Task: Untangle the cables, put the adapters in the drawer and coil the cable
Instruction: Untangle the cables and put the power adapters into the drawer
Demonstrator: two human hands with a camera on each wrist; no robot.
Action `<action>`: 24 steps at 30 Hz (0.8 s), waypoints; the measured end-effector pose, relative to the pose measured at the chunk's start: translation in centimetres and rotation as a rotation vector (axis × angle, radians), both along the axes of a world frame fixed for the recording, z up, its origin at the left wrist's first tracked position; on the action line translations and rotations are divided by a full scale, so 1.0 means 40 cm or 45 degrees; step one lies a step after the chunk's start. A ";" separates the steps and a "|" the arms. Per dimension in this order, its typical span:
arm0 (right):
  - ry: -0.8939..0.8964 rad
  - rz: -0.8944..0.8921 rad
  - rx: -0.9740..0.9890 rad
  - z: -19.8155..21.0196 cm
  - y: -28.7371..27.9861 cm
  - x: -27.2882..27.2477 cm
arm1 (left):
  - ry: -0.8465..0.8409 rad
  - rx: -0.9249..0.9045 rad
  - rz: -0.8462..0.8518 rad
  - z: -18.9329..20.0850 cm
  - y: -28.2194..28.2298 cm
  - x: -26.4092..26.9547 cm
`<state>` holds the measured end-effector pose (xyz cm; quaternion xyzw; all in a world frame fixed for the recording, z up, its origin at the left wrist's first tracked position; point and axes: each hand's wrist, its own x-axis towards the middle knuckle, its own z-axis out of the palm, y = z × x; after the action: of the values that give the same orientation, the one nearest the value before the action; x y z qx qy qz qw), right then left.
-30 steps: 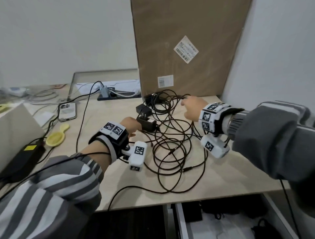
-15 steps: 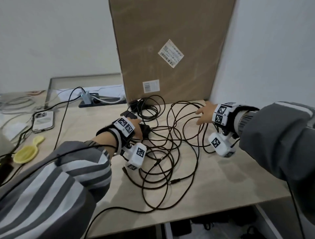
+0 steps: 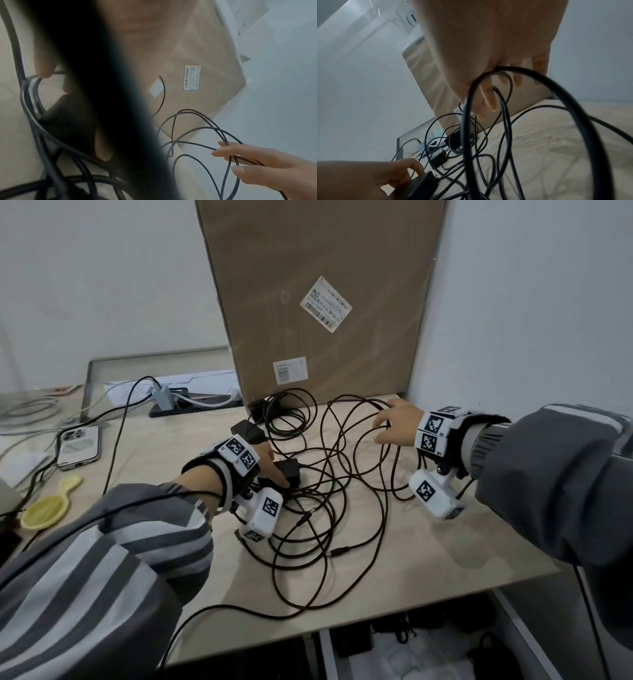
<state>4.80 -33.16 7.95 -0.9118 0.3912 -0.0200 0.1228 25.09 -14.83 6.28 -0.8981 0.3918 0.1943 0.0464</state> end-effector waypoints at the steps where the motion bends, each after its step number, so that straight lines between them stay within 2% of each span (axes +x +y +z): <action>1: -0.028 0.009 -0.001 0.000 0.005 -0.002 | -0.012 0.025 -0.012 0.003 0.000 -0.004; 5: -0.177 0.045 -0.050 0.005 0.033 -0.014 | 0.034 -0.037 0.018 0.018 0.001 -0.016; 8: -0.269 0.054 -0.105 0.016 0.064 -0.023 | 0.154 -0.214 0.128 0.048 0.011 -0.014; 11: -0.426 0.117 -0.106 0.051 0.104 -0.023 | 0.373 -0.602 0.242 0.120 0.023 -0.018; 14: -0.662 0.268 -0.165 0.137 0.164 -0.016 | 0.577 -1.076 0.298 0.239 0.039 -0.058; 16: -0.794 0.361 -0.152 0.222 0.212 -0.010 | 0.609 -1.262 0.221 0.329 0.054 -0.097; 18: -0.843 0.450 -0.164 0.314 0.254 -0.007 | 0.560 -1.326 0.069 0.414 0.074 -0.139; 21: -0.722 0.532 -0.131 0.443 0.307 -0.021 | 0.528 -1.376 -0.120 0.513 0.109 -0.204; 24: -0.613 0.521 -0.179 0.525 0.345 -0.046 | 0.509 -1.472 -0.208 0.576 0.134 -0.263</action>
<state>2.95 -19.34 28.96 -0.9469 0.1573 -0.2369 0.1499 14.58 -9.47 29.33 -0.6911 0.5024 0.1109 -0.5077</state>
